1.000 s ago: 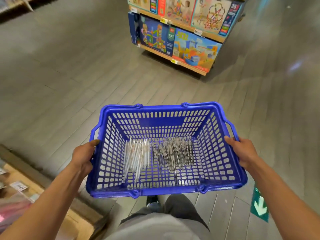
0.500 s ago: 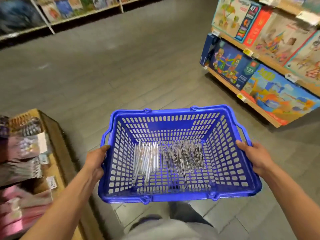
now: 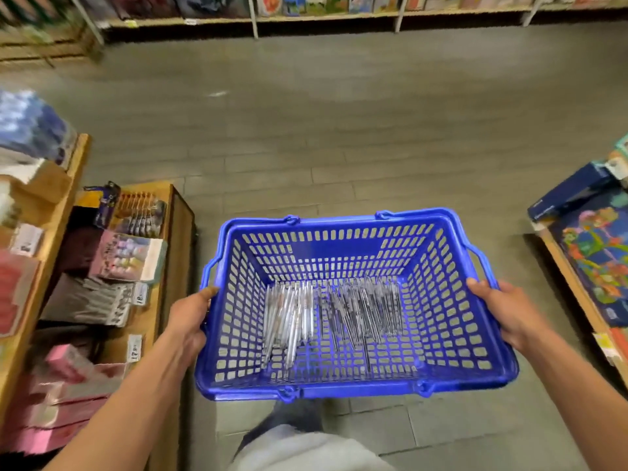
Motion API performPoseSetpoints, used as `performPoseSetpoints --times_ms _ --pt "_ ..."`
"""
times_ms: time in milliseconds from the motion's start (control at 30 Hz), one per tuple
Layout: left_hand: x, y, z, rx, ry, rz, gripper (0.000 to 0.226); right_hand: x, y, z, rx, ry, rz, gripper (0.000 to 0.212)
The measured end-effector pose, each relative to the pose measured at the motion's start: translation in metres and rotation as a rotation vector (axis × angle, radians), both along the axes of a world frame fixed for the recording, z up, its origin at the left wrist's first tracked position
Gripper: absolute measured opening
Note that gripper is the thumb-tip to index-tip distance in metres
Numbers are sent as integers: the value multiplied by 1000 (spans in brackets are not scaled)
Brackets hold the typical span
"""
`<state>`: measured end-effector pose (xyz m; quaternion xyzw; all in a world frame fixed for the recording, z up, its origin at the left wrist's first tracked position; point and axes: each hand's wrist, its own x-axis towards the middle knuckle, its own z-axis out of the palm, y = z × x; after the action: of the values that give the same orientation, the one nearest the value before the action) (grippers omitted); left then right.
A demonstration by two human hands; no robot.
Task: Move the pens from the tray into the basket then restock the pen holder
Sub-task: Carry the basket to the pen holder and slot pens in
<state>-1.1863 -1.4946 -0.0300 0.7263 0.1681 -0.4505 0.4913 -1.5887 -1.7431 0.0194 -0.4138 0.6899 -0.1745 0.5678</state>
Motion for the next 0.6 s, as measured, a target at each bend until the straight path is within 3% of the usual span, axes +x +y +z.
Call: performPoseSetpoints --times_ms 267,600 --pt "138 -82 -1 -38 -9 165 14 167 -131 -3 -31 -14 105 9" --pt "260 -154 -12 -82 2 434 16 384 -283 -1 -62 -31 383 10"
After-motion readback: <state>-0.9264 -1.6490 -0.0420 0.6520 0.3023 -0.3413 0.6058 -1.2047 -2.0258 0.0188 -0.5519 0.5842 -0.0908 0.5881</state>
